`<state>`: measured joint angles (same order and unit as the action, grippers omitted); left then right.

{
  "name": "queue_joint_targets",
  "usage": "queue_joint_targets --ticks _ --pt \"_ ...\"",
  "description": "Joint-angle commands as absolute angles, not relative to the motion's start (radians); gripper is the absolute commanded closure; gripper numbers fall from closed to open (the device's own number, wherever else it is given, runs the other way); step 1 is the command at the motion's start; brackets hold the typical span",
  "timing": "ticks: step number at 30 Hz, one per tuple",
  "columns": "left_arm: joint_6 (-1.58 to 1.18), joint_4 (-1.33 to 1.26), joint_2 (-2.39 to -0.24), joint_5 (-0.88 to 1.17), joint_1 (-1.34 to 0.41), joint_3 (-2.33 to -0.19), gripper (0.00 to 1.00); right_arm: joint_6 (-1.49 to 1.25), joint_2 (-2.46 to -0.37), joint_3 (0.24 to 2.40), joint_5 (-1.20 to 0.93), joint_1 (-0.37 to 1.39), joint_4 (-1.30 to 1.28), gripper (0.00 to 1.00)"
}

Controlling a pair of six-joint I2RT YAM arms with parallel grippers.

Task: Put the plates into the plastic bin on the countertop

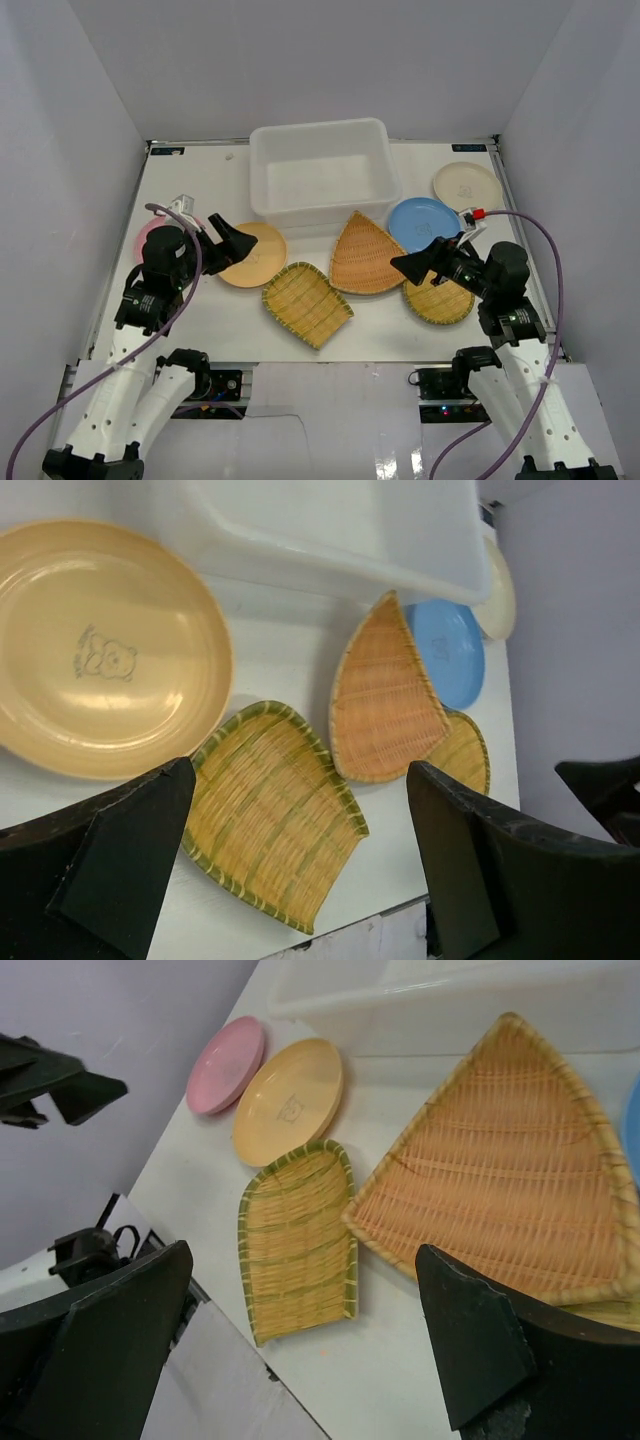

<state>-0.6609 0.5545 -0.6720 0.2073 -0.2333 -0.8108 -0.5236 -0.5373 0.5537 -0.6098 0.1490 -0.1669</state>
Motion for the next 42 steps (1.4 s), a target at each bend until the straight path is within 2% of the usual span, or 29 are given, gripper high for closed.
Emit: queue_joint_targets --ticks 1,3,5,12,16,22,26,27,28,29,33,34,35,38,42 --pt "-0.776 0.659 -0.670 0.052 -0.233 -0.740 0.02 -0.566 -0.514 0.514 -0.646 0.236 -0.106 0.00" --pt "-0.854 0.701 -0.667 -0.036 -0.232 -0.672 0.02 -0.595 -0.508 0.457 -0.561 0.341 -0.075 0.04" --pt "-0.902 0.703 -0.675 -0.072 -0.233 -0.634 0.02 -0.603 -0.517 0.427 -0.497 0.420 -0.063 0.05" --pt "-1.046 0.557 -0.771 -0.228 -0.233 -0.512 0.03 -0.658 -0.557 0.295 -0.218 0.756 0.030 0.08" --pt "-1.071 0.453 -0.874 -0.287 -0.229 -0.463 0.05 -0.706 -0.612 0.218 -0.124 0.837 0.150 0.08" --pt "-1.065 0.233 -1.086 -0.284 -0.209 -0.449 0.10 -0.707 -0.707 0.196 -0.008 0.861 0.202 0.09" --pt "-1.063 0.173 -1.256 -0.301 -0.199 -0.485 0.28 -0.701 -0.810 0.198 0.035 0.861 0.239 0.09" --pt "-1.062 0.176 -1.268 -0.311 -0.198 -0.500 0.42 -0.701 -0.831 0.196 0.029 0.861 0.273 0.09" --pt "-1.058 0.182 -1.276 -0.319 -0.196 -0.503 0.49 -0.704 -0.882 0.192 0.025 0.862 0.299 0.09" --pt "-1.055 0.192 -1.272 -0.324 -0.195 -0.499 0.63 -0.704 -0.911 0.189 0.009 0.861 0.360 0.10" --pt "-1.054 0.230 -1.186 -0.339 -0.196 -0.460 0.85 -0.701 -1.046 0.215 -0.063 0.861 0.455 0.11" --pt "-1.055 0.256 -1.161 -0.337 -0.196 -0.445 0.94 -0.700 -1.086 0.216 -0.067 0.861 0.498 0.11" --pt "-1.051 0.268 -1.134 -0.331 -0.196 -0.437 1.00 -0.698 -1.103 0.216 -0.072 0.862 0.523 0.11" --pt "-1.026 0.350 -1.014 -0.321 -0.196 -0.433 1.00 -0.712 -1.172 0.224 -0.100 0.861 0.609 0.12" --pt "-0.989 0.465 -0.841 -0.302 -0.199 -0.472 1.00 -0.785 -1.275 0.201 -0.132 0.861 0.776 0.18"
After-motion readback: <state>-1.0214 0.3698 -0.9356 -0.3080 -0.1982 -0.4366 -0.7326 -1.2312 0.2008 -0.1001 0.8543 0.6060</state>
